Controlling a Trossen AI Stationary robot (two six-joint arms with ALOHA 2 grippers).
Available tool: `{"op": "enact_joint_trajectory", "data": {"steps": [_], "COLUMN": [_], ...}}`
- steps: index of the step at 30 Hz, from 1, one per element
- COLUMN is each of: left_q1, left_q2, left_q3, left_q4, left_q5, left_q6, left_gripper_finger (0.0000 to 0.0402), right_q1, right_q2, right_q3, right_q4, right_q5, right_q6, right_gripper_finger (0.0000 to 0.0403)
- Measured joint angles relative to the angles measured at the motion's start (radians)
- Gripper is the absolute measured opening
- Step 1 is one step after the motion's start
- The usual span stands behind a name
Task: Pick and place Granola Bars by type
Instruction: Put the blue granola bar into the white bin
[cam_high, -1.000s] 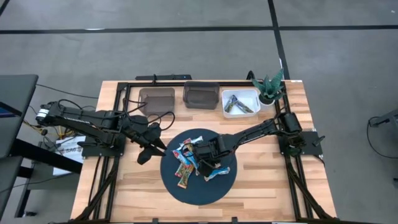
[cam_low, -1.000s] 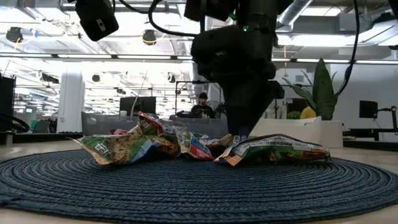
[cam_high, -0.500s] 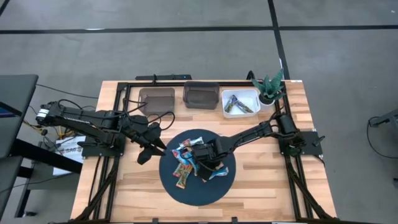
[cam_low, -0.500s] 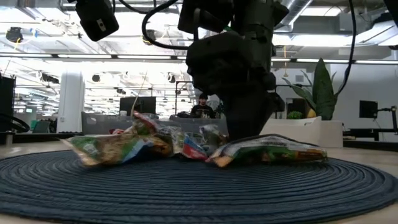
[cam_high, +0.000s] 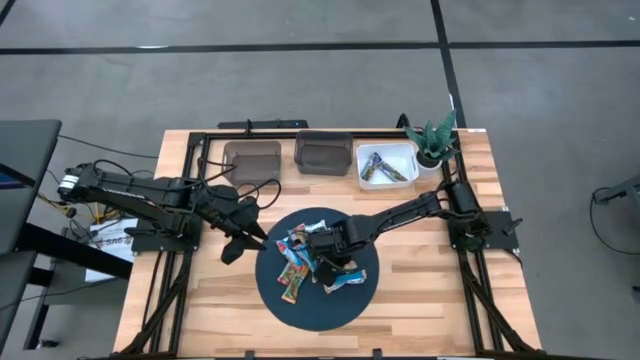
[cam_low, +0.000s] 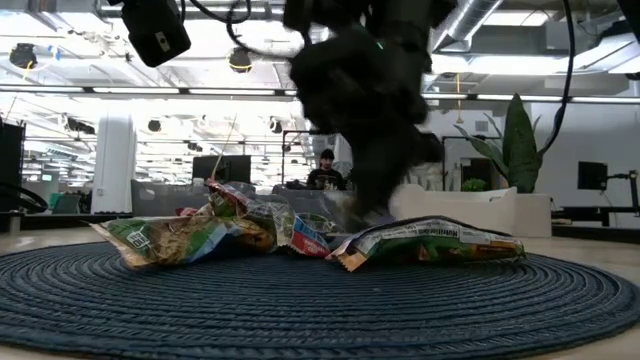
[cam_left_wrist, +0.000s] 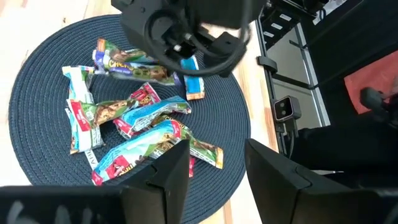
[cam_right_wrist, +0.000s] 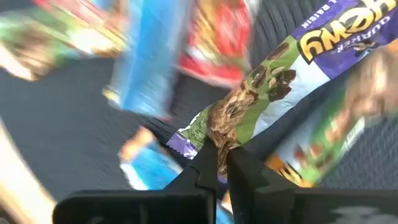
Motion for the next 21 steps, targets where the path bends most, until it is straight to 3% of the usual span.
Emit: {"op": "enact_joint_trajectory", "data": {"steps": [7,15,21], "left_q1": [0.000,0.000,0.000], "left_q2": [0.000,0.000,0.000], "left_q3": [0.000,0.000,0.000], "left_q4": [0.033,0.187,0.297], "left_q5": [-0.078,-0.325,-0.478], "left_q6": [-0.016,0.020,0.063], "left_gripper_finger": [0.0146,0.0146,0.0146], "right_q1": [-0.064,-0.197,-0.329], "right_q2": [-0.002,-0.002,-0.024], "right_q3": [0.192,0.321,0.328], "right_q4": [-0.158,-0.486,-0.602], "right_q5": [0.167,0.375,0.464], "right_q6": [-0.112,-0.260,-0.374], "right_gripper_finger": [0.0003,0.0005,0.0004]}}
